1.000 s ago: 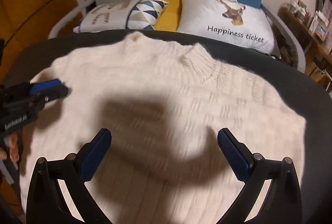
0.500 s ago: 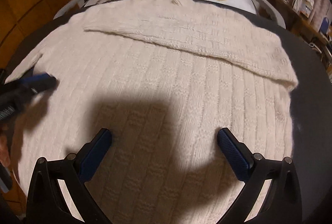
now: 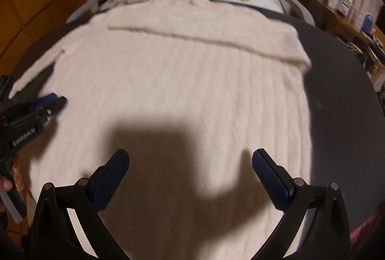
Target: Fold clothes
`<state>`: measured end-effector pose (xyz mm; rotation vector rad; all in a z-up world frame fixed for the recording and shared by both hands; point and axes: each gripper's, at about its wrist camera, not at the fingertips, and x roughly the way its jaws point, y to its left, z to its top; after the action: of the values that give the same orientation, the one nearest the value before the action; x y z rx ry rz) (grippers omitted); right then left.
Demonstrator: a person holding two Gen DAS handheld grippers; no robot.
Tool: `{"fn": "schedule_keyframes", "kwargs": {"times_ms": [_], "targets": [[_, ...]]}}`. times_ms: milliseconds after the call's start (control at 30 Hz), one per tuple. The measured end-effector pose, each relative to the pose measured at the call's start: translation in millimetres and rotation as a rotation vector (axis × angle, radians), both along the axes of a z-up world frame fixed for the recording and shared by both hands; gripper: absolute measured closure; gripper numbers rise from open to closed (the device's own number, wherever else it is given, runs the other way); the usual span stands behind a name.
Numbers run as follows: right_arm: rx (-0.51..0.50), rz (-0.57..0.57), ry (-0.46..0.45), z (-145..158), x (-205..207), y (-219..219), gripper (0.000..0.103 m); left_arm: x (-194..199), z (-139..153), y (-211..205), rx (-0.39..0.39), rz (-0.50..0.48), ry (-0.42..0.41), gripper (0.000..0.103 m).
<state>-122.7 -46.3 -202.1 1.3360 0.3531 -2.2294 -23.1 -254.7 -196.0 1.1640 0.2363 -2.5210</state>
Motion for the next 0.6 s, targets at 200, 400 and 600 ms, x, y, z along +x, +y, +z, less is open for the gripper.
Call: {"fn": "schedule_keyframes", "kwargs": {"times_ms": [200, 400, 600], "targets": [[0.007, -0.013, 0.012, -7.6, 8.9, 10.9, 0.000, 9.2, 4.9, -6.8, 0.036, 0.032, 0.027, 0.069], [0.035, -0.010, 0.067, -0.2, 15.3, -2.0, 0.000, 20.8, -2.4, -9.3, -0.023, 0.021, 0.027, 0.066], [-0.001, -0.009, 0.061, -2.0, 20.9, 5.6, 0.000, 34.5, 16.8, -11.4, 0.041, 0.080, 0.049, 0.066]]}}
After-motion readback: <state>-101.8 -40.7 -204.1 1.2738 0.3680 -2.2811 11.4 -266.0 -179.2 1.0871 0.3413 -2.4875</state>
